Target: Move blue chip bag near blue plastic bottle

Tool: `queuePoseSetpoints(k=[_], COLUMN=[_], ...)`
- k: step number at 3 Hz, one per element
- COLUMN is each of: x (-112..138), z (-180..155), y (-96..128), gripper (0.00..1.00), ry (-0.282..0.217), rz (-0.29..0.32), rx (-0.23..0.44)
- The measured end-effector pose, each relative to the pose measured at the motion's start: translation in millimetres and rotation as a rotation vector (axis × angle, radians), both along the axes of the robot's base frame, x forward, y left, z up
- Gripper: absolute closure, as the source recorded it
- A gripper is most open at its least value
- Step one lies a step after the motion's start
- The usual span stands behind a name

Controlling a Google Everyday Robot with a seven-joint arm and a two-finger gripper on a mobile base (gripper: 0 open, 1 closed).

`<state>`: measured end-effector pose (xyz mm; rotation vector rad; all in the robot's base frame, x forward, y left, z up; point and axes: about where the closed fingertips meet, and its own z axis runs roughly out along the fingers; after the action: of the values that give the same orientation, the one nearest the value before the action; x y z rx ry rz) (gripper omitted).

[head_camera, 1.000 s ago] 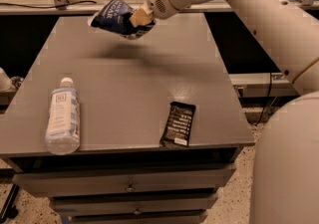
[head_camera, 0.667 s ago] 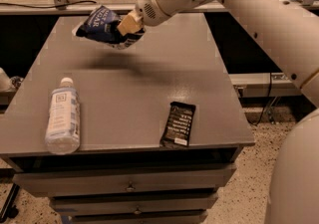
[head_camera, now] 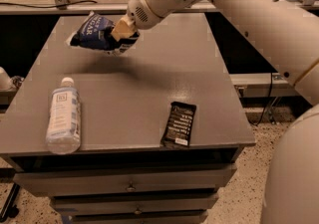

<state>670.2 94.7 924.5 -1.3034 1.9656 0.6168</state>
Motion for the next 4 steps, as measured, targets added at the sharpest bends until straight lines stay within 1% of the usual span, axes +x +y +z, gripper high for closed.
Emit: queuePoseSetpoints(k=[1,2,3,4], x=[-23.2,-51.6,-71.9,-81.0], z=[-11.7,-34.8,-57.1,-67.6], y=[14.8,26.3,35.5,41.6], gripper=[1.0,1.0,1.0,0.84], ry=[0.017,0.052,0.09,0.114], rz=[0.015,0.013,-0.007,-0.026], rx=[-0.066,-0.121,-0.155,-0.178])
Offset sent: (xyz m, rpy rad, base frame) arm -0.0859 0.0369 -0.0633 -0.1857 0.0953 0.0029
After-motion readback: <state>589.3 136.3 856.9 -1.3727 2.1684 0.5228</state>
